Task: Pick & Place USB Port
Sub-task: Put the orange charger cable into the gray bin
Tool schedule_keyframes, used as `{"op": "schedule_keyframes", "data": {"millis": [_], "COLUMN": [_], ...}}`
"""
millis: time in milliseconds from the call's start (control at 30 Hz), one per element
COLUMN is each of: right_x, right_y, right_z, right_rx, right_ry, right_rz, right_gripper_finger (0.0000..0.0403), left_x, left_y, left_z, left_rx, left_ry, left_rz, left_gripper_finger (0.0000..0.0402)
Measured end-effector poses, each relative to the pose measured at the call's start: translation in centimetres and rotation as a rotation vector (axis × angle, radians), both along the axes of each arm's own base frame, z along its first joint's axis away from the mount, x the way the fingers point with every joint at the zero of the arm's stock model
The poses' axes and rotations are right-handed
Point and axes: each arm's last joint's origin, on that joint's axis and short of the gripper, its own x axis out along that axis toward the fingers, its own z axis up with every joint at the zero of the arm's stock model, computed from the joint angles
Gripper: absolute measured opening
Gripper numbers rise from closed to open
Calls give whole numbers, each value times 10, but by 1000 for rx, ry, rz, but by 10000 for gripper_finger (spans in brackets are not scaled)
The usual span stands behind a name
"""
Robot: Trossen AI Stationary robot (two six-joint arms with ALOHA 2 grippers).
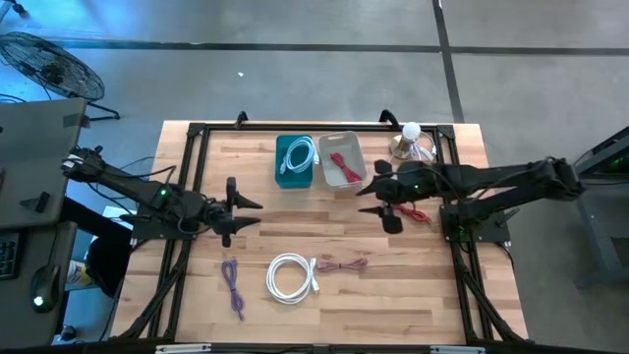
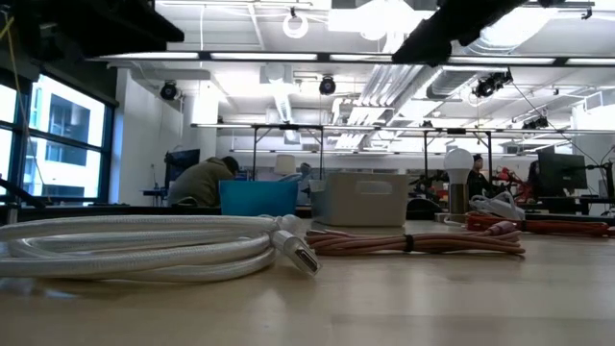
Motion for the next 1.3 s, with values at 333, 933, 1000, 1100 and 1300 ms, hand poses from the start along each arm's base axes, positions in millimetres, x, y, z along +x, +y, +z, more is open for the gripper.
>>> {"op": "schedule_keyframes", "data": {"millis": [333, 933, 1000, 1100, 1300], "right_x": [-43, -81, -82, -83, -91], "right_y": [2, 2, 0, -5, -10], "right_z": [-19, -74, -79, -82, -81], "right_rx": [24, 122, 78, 5, -33], "right_ry": [-215, -346, -326, -259, -37], "right_rz": [36, -16, -64, -231, -404], "right_gripper_finger": [202, 202, 201, 200, 200], "left_x": [1, 0, 0, 0, 0], "left_y": [1, 3, 3, 3, 3], "left_z": [5, 4, 4, 4, 3], "left_rx": [25, 48, 38, 28, 27], "left_ry": [-51, -41, -42, -43, -32], "left_rz": [52, 91, 93, 95, 97], "left_gripper_finger": [175, 175, 175, 175, 175]}}
